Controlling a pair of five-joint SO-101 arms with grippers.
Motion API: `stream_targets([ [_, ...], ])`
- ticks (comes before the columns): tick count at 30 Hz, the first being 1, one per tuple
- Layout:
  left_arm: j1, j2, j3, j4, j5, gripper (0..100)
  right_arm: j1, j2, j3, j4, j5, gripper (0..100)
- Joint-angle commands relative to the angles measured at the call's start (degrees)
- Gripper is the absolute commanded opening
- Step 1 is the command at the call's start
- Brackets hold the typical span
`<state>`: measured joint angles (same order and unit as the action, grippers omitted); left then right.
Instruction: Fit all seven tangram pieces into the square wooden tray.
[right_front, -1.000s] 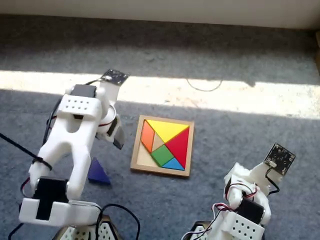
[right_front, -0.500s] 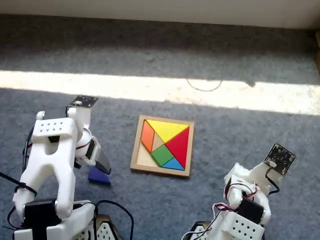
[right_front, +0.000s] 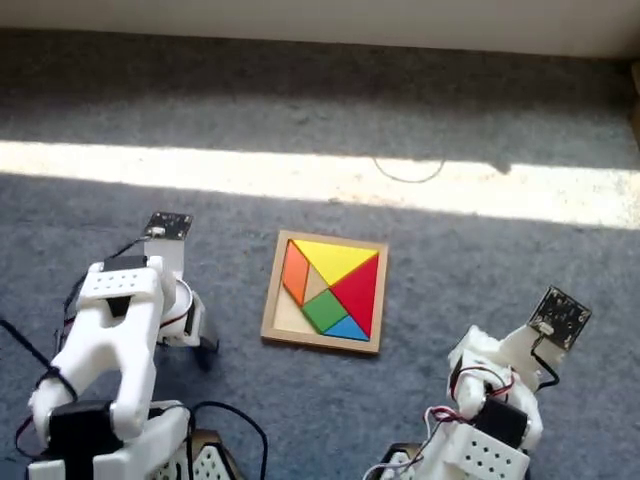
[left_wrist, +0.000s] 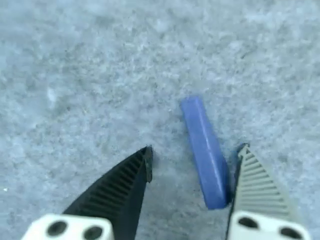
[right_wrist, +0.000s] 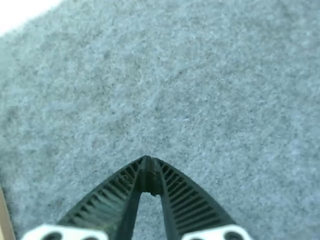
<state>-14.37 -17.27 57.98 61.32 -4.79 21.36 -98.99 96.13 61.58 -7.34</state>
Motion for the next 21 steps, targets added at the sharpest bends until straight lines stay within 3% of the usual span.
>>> stream_targets([
  [1, 5.1, -0.6, 0.2, -0.9, 3.6, 26, -0.7, -0.4, 2.3, -1.4, -0.3, 0.5],
  [6, 8.7, -0.6, 0.2, -1.8, 7.7, 26, -0.7, -0.4, 2.3, -1.4, -0.3, 0.5],
  [12, 9.0, -1.0, -1.0, -2.1, 7.7, 25, -0.7, -0.4, 2.3, -1.4, -0.3, 0.5],
  [21, 9.1, -1.1, -5.8, -0.4, 7.6, 8, -0.7, -0.4, 2.4, -1.4, -0.3, 0.5],
])
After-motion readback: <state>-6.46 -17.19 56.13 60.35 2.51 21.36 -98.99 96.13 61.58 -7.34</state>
